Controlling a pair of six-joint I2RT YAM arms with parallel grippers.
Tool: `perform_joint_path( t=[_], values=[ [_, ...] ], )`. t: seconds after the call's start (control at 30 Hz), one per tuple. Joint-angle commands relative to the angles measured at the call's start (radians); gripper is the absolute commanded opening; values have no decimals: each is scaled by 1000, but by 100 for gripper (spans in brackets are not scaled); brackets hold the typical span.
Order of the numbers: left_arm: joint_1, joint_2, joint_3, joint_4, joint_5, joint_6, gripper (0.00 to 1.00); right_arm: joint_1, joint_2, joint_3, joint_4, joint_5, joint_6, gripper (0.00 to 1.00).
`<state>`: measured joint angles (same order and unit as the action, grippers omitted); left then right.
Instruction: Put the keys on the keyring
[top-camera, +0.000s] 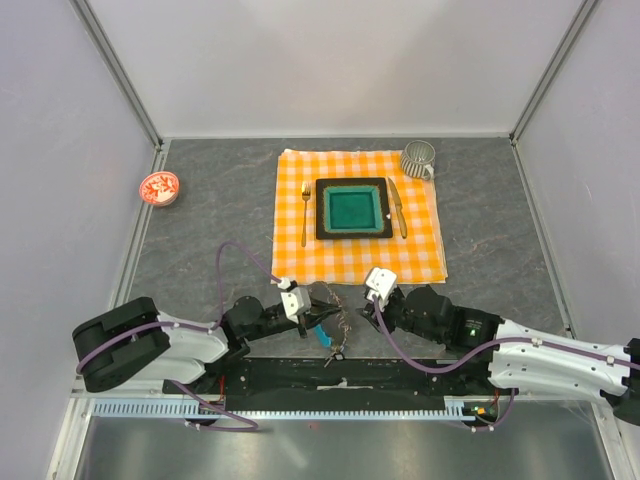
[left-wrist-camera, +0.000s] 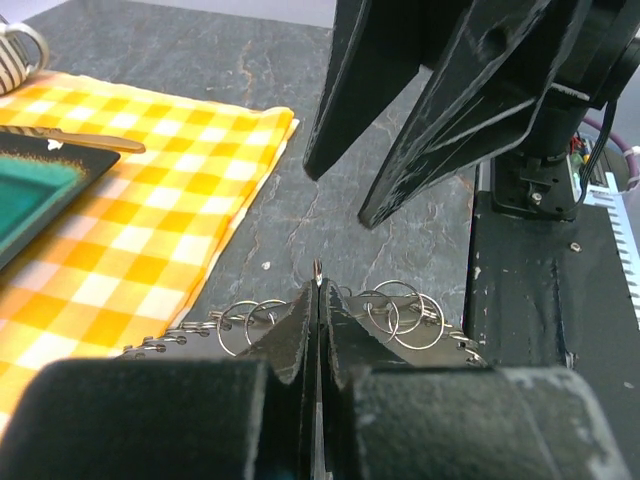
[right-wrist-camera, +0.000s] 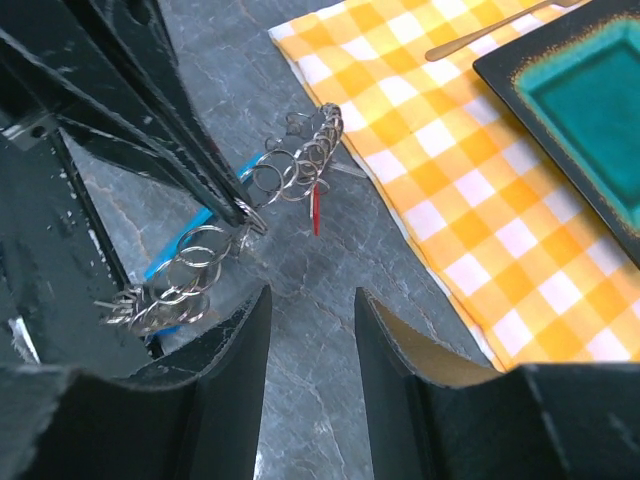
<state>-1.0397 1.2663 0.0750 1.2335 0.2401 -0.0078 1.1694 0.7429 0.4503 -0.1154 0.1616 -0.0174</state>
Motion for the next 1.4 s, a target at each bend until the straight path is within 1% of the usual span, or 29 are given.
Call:
perform_joint_path(
  t=[0.0, 0.2, 0.4, 0.57, 0.77, 0.83, 1.07, 1.37],
  values=[
    [1, -47, 9, 417, -10, -21, 2, 6, -2, -51, 209, 64, 53, 47],
    [1, -71, 12, 402, -8, -26, 2, 6, -4, -120, 338, 16, 57, 48],
    [1, -73, 31, 399, -4, -29, 2, 4, 9, -136, 368, -80, 51, 50],
    [1, -71, 43, 397, 1, -29, 2, 6, 29, -136, 373, -111, 53, 54],
    [1, -88, 57, 397, 14, -35, 2, 6, 72, -140, 395, -97, 56, 56],
    [1, -99, 60, 397, 18, -38, 2, 7, 73, -148, 398, -71, 57, 55],
    [1, -119, 68, 397, 36, -44, 2, 6, 18, -180, 422, 4, 68, 54],
    [0, -119, 77, 397, 45, -49, 2, 6, -8, -193, 459, -11, 73, 52]
  ],
)
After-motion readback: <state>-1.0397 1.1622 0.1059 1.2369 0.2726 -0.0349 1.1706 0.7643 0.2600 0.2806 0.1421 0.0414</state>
